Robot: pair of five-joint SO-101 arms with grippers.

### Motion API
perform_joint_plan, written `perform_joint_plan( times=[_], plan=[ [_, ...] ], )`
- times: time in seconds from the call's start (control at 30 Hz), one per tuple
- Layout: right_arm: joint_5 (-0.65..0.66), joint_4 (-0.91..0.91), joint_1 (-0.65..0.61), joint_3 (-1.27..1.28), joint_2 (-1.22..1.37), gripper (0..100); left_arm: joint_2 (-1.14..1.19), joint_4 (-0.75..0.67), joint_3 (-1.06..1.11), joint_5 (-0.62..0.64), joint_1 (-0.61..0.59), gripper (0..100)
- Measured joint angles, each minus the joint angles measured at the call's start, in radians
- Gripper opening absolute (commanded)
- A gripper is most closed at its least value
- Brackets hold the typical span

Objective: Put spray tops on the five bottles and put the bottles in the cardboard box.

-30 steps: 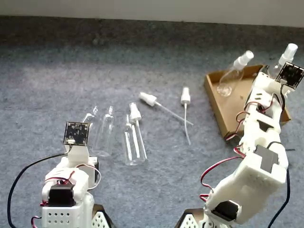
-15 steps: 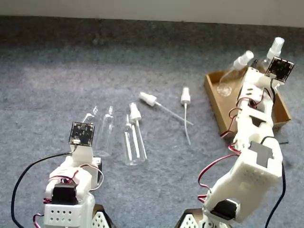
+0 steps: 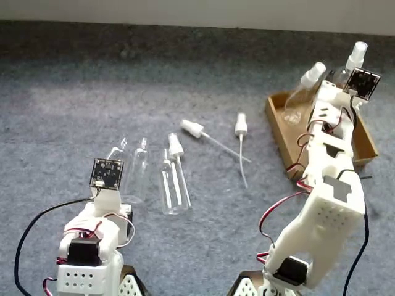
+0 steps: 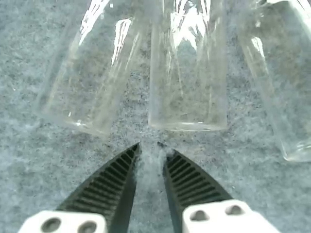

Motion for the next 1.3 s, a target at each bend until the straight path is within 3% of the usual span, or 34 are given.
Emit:
perform_joint_plan(
  times=[0.8,1.0,1.3],
  plan=[
    [0.000,-0.005,0.000,-0.132,0.147,11.2,0.000,0.000,0.000,0.000,0.000,1],
    [0.075,-0.005,0.000,-0.132,0.147,13.1,0.000,0.000,0.000,0.000,0.000,1],
    [0.083,-0.005,0.000,-0.132,0.147,16.9,0.000,0.000,0.000,0.000,0.000,1]
  ],
)
